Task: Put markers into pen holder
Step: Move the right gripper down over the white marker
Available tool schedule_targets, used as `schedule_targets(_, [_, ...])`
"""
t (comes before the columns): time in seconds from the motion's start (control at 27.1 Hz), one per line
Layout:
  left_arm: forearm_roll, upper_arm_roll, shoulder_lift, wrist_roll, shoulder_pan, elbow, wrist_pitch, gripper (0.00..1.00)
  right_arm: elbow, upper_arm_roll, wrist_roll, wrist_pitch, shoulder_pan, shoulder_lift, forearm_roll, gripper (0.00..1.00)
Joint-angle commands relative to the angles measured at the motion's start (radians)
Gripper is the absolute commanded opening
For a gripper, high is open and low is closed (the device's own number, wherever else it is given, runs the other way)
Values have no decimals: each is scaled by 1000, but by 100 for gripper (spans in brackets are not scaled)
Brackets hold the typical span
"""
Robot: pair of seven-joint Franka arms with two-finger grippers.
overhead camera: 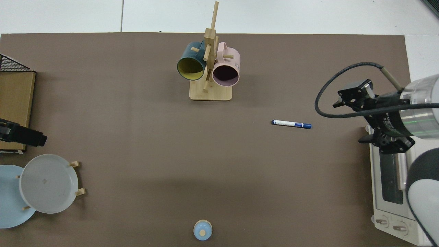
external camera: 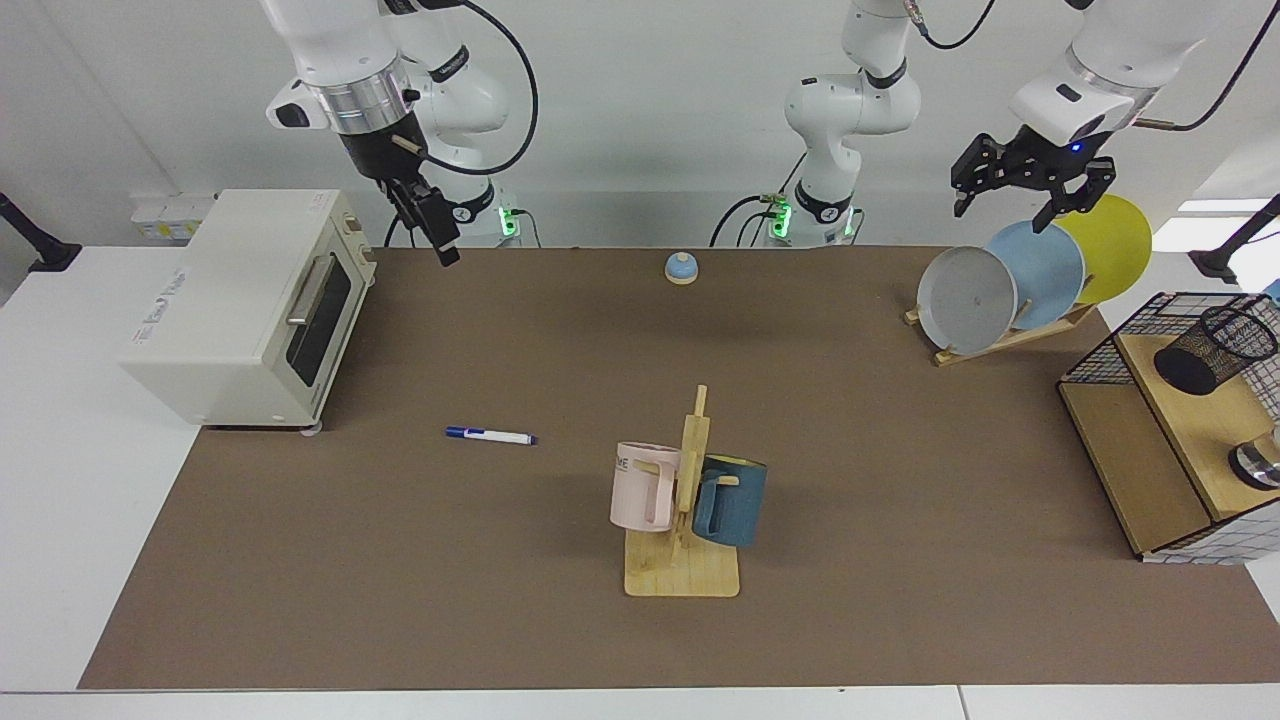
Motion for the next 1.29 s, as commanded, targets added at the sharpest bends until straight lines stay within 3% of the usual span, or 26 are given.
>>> schedule_targets(0.0, [-13, 3, -23, -10, 2, -24, -18, 100, -32, 4, 223, 33, -3, -1, 17, 100])
schedule_targets(0.41, [-13, 6, -28, -6, 2, -26, -43, 100, -66, 4, 323, -11, -2, -19, 10, 100])
schedule_targets(0.66, [-13, 8, -36, -10, 4, -32, -59, 100, -75, 4, 350, -32, 9, 35, -7, 100])
schedule_targets(0.96, [-13, 8, -36, -10, 4, -32, -66, 100, -101, 4, 372, 61, -5, 107, -10, 100])
schedule_targets(1.26, [-13, 9, -37, -10, 4, -38, -72, 100, -222, 4, 367, 216, -6, 116, -10, 100])
